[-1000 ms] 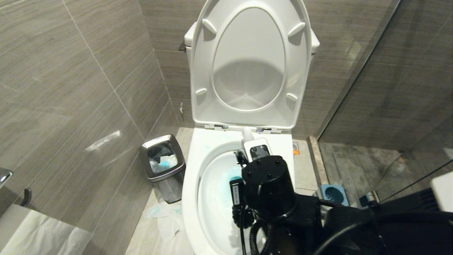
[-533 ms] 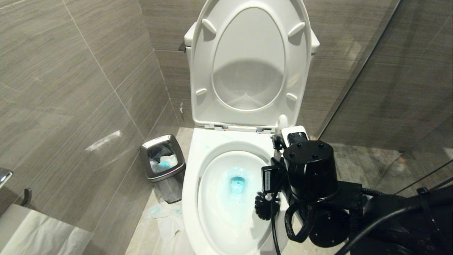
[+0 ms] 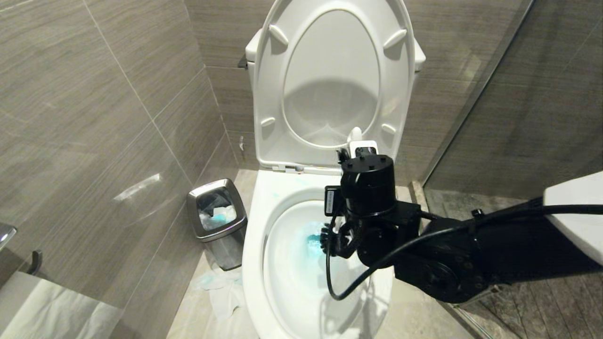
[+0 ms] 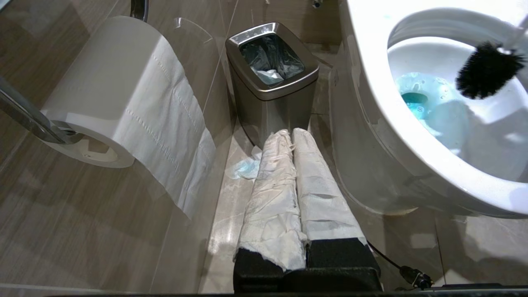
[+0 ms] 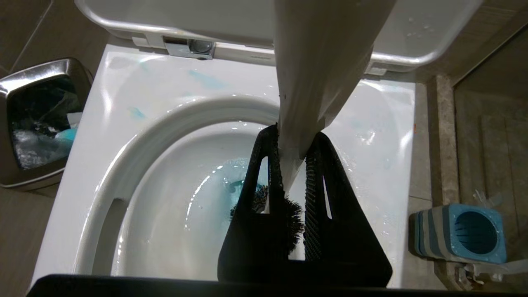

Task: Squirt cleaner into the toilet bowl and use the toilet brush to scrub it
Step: Scrub the toilet bowl

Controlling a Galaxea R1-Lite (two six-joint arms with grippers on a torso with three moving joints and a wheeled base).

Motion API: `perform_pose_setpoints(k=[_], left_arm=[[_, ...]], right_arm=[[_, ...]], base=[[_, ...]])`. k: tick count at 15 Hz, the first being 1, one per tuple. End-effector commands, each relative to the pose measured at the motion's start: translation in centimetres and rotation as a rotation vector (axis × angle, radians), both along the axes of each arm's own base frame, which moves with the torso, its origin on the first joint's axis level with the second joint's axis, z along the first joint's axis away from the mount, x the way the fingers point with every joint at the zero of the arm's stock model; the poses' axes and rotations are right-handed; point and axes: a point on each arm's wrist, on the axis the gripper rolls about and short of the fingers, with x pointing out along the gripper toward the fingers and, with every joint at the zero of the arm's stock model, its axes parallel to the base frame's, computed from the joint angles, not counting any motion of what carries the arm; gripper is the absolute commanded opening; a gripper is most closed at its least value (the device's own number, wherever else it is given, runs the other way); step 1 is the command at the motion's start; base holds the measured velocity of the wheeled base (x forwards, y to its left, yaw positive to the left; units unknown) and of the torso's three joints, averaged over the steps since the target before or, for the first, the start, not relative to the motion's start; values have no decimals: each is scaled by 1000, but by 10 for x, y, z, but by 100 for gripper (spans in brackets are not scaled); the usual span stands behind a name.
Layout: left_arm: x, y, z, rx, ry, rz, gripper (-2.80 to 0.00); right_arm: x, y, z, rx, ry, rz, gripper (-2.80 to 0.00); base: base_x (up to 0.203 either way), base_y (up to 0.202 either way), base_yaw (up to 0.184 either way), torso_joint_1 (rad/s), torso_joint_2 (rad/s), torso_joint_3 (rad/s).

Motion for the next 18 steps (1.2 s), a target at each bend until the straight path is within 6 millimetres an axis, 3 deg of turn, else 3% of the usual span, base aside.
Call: perform_pose_setpoints(k=[1, 6, 13, 18], left_arm=[[0, 0, 0, 0, 2, 0, -280], [0, 0, 0, 0, 2, 0, -280], [0, 0, 0, 0, 2, 0, -280], [0, 0, 0, 0, 2, 0, -280]], right_arm=[[18, 18, -22, -17, 13, -7, -280], [39, 48, -19, 0, -45, 16, -280], [6, 82, -23, -10, -37, 119, -280], [-30, 61, -19, -69, 17, 159, -280]], base=[[0, 0, 0, 0, 0, 0], [0, 0, 0, 0, 0, 0], [0, 0, 0, 0, 0, 0], [0, 0, 0, 0, 0, 0]])
